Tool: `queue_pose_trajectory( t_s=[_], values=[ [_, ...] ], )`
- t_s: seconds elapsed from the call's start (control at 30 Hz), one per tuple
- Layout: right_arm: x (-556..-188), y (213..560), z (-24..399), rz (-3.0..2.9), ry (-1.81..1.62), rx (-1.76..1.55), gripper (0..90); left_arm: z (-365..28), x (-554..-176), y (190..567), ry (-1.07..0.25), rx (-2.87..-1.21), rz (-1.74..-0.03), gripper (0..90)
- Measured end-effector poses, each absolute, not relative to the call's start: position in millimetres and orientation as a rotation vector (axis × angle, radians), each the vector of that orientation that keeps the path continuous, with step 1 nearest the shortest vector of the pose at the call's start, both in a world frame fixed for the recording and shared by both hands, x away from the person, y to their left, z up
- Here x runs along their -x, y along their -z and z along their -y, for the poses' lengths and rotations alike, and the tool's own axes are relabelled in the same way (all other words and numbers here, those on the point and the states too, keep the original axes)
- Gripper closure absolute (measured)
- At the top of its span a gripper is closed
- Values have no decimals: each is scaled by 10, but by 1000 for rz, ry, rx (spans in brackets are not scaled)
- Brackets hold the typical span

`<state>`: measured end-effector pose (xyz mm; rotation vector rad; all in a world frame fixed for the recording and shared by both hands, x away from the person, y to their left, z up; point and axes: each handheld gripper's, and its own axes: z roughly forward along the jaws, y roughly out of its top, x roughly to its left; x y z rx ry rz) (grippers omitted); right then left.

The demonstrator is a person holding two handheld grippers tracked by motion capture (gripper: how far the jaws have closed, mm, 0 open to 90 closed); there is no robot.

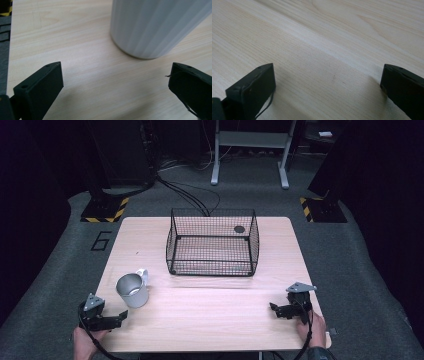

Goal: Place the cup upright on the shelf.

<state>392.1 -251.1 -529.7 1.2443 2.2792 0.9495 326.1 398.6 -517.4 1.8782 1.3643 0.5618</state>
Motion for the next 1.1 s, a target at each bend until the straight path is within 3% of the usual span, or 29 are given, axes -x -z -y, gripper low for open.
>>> queue_pose_trajectory(
  t_s=[0.43,1.1],
  values=[
    [-3922,5296,2512,-2281,-950,-1242,0,-3906,-3318,4802,-524,-1800,-1240,0],
    [-3923,5297,2513,-2281,-951,-1241,0,-3607,-3670,4590,-555,-1882,-1176,0]
  ],
)
